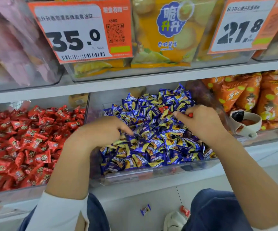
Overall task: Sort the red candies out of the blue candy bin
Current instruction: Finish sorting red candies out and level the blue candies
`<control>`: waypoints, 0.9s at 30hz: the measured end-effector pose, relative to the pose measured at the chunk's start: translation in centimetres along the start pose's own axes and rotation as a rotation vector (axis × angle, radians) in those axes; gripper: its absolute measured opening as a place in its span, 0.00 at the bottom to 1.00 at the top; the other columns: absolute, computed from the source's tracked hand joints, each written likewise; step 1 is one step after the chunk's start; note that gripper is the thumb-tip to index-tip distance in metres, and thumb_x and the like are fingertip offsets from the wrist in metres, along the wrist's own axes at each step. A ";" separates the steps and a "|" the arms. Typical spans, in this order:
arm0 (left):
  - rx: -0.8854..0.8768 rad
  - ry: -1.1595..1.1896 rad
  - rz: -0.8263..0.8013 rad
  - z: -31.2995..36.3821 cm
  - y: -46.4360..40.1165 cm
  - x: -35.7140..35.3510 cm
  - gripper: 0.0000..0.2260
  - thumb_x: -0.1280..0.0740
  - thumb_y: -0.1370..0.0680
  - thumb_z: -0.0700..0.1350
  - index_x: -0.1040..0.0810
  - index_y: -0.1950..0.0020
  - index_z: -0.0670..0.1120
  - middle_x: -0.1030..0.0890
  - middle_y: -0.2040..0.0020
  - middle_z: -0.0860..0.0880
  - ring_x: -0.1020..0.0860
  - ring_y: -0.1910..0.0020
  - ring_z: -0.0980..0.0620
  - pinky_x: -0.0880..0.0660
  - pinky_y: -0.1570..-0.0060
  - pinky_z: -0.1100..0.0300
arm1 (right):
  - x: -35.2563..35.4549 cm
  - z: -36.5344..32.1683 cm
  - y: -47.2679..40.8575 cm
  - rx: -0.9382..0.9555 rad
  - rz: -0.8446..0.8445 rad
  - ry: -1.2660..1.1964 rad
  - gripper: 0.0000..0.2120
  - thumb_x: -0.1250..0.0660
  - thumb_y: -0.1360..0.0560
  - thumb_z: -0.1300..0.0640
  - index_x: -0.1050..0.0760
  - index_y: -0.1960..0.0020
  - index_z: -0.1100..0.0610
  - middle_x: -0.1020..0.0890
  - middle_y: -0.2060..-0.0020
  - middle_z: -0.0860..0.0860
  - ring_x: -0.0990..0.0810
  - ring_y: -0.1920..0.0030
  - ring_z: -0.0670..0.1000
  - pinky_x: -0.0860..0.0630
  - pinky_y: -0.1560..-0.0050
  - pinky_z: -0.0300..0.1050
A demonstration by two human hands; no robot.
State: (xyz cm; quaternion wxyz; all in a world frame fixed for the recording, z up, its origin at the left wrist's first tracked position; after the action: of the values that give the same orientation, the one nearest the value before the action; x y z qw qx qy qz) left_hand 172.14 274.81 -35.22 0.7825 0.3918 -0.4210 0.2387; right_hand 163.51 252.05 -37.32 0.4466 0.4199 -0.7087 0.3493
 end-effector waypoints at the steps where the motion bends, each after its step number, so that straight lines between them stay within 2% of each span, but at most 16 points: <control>1: 0.048 -0.029 0.056 -0.4 -0.1 0.3 0.29 0.46 0.27 0.30 0.23 0.38 0.57 0.28 0.31 0.47 0.22 0.59 0.49 0.30 0.67 0.62 | 0.0 -0.1 -0.2 0.000 0.028 -0.028 0.27 0.39 0.23 0.43 0.36 0.74 0.58 0.33 0.78 0.53 0.33 0.73 0.51 0.39 0.72 0.41; 3: 0.105 -0.082 0.201 -0.5 -0.5 0.5 0.27 0.44 0.25 0.32 0.29 0.31 0.56 0.32 0.29 0.47 0.24 0.51 0.50 0.28 0.60 0.65 | -0.2 -0.5 -0.7 0.015 0.069 -0.103 0.22 0.38 0.22 0.48 0.30 0.70 0.60 0.28 0.74 0.55 0.30 0.69 0.54 0.40 0.71 0.46; 5: 0.090 -0.096 0.301 0.6 -1.2 -0.1 0.27 0.43 0.25 0.34 0.32 0.29 0.54 0.31 0.29 0.46 0.27 0.38 0.47 0.29 0.44 0.58 | -0.7 -0.5 -1.5 0.009 0.091 -0.136 0.11 0.38 0.21 0.55 0.22 0.56 0.59 0.21 0.63 0.57 0.26 0.61 0.54 0.39 0.65 0.44; 6: 0.076 -0.074 0.333 1.3 -1.8 -0.6 0.25 0.43 0.25 0.34 0.30 0.30 0.52 0.29 0.31 0.45 0.28 0.37 0.46 0.29 0.41 0.54 | -0.9 -0.4 -2.0 -0.006 0.094 -0.145 0.08 0.39 0.22 0.57 0.21 0.49 0.57 0.21 0.57 0.58 0.25 0.58 0.54 0.38 0.63 0.42; 8: 0.079 -0.038 0.373 2.2 -3.6 -1.5 0.20 0.42 0.25 0.35 0.26 0.35 0.48 0.23 0.38 0.44 0.25 0.41 0.44 0.26 0.44 0.50 | -1.5 -0.1 -2.9 -0.018 0.064 -0.174 0.13 0.40 0.22 0.61 0.23 0.41 0.54 0.20 0.51 0.57 0.23 0.57 0.54 0.34 0.59 0.40; 10: 0.113 -0.023 0.354 2.2 -5.7 -2.5 0.16 0.41 0.24 0.37 0.24 0.38 0.46 0.21 0.42 0.44 0.23 0.45 0.43 0.25 0.45 0.48 | -2.1 0.0 -3.6 0.006 -0.011 -0.212 0.15 0.41 0.22 0.61 0.25 0.37 0.52 0.20 0.47 0.54 0.22 0.54 0.52 0.32 0.55 0.39; 12: 0.151 -0.006 0.287 1.7 -7.3 -3.4 0.13 0.41 0.22 0.39 0.24 0.39 0.45 0.22 0.42 0.44 0.23 0.46 0.42 0.25 0.45 0.46 | -2.6 -0.1 -3.9 0.040 -0.093 -0.216 0.16 0.41 0.21 0.59 0.27 0.34 0.50 0.20 0.42 0.51 0.22 0.48 0.52 0.32 0.53 0.38; 14: 0.155 0.001 0.262 1.0 -8.2 -4.1 0.12 0.41 0.20 0.44 0.23 0.40 0.45 0.22 0.44 0.45 0.23 0.47 0.43 0.25 0.46 0.47 | -2.8 -0.3 -4.0 0.080 -0.159 -0.183 0.17 0.40 0.21 0.55 0.30 0.32 0.47 0.22 0.40 0.51 0.21 0.47 0.53 0.29 0.53 0.41; 16: 0.123 0.013 0.251 0.6 -8.8 -4.4 0.13 0.42 0.19 0.48 0.23 0.40 0.45 0.22 0.45 0.45 0.23 0.47 0.43 0.25 0.48 0.50 | -2.8 -0.7 -3.9 0.142 -0.235 -0.082 0.19 0.38 0.21 0.50 0.32 0.30 0.43 0.23 0.40 0.51 0.21 0.48 0.54 0.28 0.51 0.43; 19: 0.067 0.127 0.140 0.9 -9.0 -4.8 0.15 0.42 0.19 0.46 0.30 0.32 0.46 0.24 0.41 0.45 0.24 0.46 0.44 0.29 0.54 0.57 | -3.1 -1.2 -3.5 0.176 -0.307 0.087 0.23 0.35 0.24 0.45 0.34 0.30 0.41 0.26 0.42 0.51 0.25 0.42 0.54 0.30 0.48 0.44; 22: 0.044 0.253 0.101 1.1 -9.1 -4.9 0.16 0.41 0.20 0.41 0.31 0.33 0.45 0.23 0.43 0.45 0.26 0.57 0.49 0.33 0.66 0.60 | -3.3 -1.7 -3.1 0.188 -0.265 0.137 0.20 0.34 0.24 0.47 0.32 0.33 0.45 0.28 0.49 0.52 0.24 0.46 0.56 0.29 0.51 0.44; 25: 0.055 0.415 0.106 1.3 -9.0 -4.7 0.17 0.40 0.22 0.37 0.31 0.33 0.43 0.24 0.52 0.47 0.28 0.66 0.53 0.35 0.72 0.62 | -3.6 -2.1 -3.3 0.232 -0.235 0.142 0.16 0.34 0.24 0.50 0.29 0.36 0.47 0.26 0.48 0.56 0.23 0.48 0.58 0.25 0.47 0.48; 27: 0.058 0.470 0.111 1.4 -8.8 -4.5 0.20 0.40 0.23 0.36 0.31 0.31 0.45 0.23 0.49 0.47 0.27 0.67 0.54 0.34 0.73 0.63 | -3.7 -2.1 -3.3 0.250 -0.227 0.131 0.17 0.35 0.24 0.51 0.28 0.35 0.45 0.26 0.47 0.55 0.23 0.47 0.58 0.24 0.48 0.49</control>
State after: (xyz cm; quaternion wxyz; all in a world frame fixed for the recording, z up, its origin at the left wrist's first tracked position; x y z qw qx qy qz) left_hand 175.28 268.39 -42.20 0.8331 0.3239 -0.2413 0.3779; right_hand 168.12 253.61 -39.66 0.4726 0.5258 -0.5774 0.4084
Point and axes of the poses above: each hand's wrist, its own y-axis away from the middle knuckle, its own x-axis out of the back of the hand, z = x × y, the point moved 2 cm from there along -y, towards the middle knuckle
